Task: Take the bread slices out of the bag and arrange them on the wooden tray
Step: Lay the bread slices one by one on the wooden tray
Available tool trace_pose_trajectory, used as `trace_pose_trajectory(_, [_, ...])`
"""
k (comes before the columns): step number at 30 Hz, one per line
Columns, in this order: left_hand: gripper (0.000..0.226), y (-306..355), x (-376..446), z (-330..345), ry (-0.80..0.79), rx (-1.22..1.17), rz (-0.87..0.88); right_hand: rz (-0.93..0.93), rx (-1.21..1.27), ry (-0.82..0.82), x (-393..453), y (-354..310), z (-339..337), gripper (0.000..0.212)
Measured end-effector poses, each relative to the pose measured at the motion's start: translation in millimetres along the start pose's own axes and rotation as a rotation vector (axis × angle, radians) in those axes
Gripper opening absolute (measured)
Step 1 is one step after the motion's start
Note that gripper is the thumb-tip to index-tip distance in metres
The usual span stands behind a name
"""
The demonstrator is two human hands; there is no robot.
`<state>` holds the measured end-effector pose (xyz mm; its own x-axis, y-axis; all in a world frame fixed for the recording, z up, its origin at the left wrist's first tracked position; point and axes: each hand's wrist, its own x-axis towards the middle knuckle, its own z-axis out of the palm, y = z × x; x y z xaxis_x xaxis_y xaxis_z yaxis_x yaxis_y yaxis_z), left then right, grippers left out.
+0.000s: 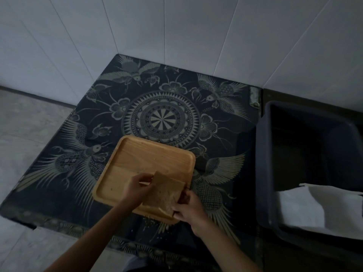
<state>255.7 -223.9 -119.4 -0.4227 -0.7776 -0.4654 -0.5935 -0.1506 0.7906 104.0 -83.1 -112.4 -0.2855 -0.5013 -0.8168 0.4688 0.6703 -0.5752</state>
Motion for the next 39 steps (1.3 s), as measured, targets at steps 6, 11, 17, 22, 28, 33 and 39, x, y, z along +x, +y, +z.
trace_pose_trajectory(6, [0.024, 8, -4, 3, -0.026, -0.096, -0.137, -0.058, -0.03, -0.038, 5, 8, -6, 0.052])
trace_pose_trajectory(11, [0.019, 12, -11, 4, -0.056, -0.16, -0.146, -0.107, -0.055, -0.022, 6, 8, -16, 0.041])
trace_pose_trajectory(17, [0.022, 17, -17, 5, -0.067, -0.218, -0.069, -0.091, 0.016, -0.044, 2, -2, -23, 0.022])
trace_pose_trajectory(22, [0.024, 12, -19, -1, -0.056, -0.262, -0.016, -0.053, 0.018, -0.033, 2, -8, -18, 0.027])
trace_pose_trajectory(28, [0.02, 6, -13, -32, -0.071, -0.437, -0.054, -0.079, 0.013, -0.093, 7, -20, 0, 0.029])
trace_pose_trajectory(33, [0.019, -6, -2, -68, -0.097, -0.512, -0.091, -0.163, 0.013, -0.123, 8, -32, 31, 0.04])
trace_pose_trajectory(39, [0.024, -21, 14, -108, -0.153, -0.564, -0.139, -0.183, 0.046, -0.089, 17, -37, 68, 0.043])
